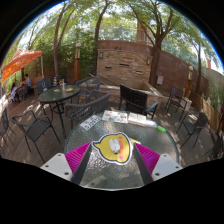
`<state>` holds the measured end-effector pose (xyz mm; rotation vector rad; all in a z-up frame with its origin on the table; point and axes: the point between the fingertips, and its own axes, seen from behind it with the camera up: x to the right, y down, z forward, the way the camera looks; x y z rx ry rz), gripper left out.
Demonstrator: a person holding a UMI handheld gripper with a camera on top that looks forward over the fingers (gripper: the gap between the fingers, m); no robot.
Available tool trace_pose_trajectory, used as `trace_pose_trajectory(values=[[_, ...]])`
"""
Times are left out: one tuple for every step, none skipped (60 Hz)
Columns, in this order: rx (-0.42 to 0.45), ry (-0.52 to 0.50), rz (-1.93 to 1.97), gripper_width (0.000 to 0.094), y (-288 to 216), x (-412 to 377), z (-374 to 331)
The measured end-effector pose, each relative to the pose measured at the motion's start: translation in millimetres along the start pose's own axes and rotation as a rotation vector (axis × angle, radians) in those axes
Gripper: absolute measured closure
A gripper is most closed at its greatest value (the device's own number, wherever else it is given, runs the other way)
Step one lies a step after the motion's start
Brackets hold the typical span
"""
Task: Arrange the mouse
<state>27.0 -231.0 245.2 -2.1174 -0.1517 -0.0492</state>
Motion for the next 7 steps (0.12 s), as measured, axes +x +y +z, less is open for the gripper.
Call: trace_pose_trajectory(values=[[-0.001,0.004,0.001,0.0082,0.0,-0.1,-0.9],[-0.003,0.008,0.002,0.0082,0.2,0.1,-1.6],[-0.004,0.009,0.003,0.0085,0.4,0.2,-2.4],[-0.004,0.010,0.003,0.0082,-0.2,-0.2,-3.0],[-0.002,0.010,0.003,0.0082,-0.9,-0.3,-3.0],[-0.001,0.010,0.004,0.0082,-1.6,-0.5,-3.3],[-0.001,0.010,0.004,0.0082,-2.0,-0.7,-3.4]])
